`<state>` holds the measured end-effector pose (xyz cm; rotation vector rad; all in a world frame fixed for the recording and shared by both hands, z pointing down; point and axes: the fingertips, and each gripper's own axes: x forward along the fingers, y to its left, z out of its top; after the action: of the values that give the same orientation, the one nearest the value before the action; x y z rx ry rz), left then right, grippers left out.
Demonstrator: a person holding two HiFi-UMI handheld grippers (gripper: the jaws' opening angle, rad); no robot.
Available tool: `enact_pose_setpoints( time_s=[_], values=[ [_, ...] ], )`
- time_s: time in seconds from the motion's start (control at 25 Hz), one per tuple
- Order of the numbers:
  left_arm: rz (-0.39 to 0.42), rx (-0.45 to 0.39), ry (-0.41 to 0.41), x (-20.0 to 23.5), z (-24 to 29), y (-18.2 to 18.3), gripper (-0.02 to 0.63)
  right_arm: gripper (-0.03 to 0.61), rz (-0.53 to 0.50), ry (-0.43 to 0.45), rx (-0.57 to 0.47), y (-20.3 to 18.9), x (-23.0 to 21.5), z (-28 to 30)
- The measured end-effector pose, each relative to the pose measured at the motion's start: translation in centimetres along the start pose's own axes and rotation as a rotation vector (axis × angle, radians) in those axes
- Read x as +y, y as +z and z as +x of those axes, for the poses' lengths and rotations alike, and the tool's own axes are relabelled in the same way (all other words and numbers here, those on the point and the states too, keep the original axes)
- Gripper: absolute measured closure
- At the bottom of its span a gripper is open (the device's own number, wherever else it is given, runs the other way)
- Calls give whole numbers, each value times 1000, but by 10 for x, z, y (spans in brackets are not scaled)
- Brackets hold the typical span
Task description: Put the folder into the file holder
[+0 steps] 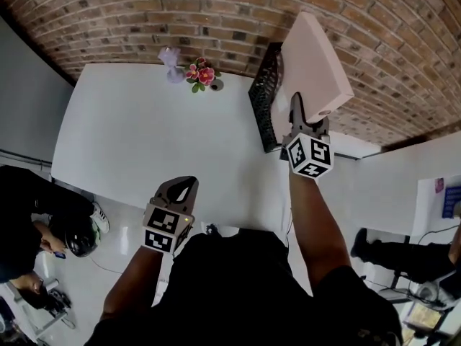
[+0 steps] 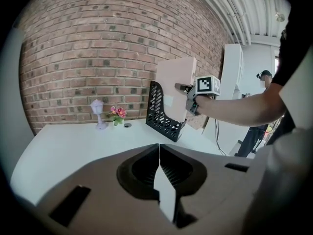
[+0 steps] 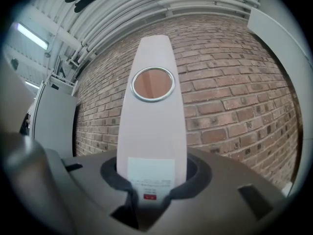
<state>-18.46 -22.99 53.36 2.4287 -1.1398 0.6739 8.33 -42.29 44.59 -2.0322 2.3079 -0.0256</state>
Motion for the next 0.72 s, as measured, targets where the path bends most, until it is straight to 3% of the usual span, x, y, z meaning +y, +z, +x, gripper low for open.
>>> enact_pose_setpoints(
  time_s=[0.72],
  values=[
    [-25,7,7,7,5,-3,607,414,-10,-5,5,-11,5,12]
  ],
)
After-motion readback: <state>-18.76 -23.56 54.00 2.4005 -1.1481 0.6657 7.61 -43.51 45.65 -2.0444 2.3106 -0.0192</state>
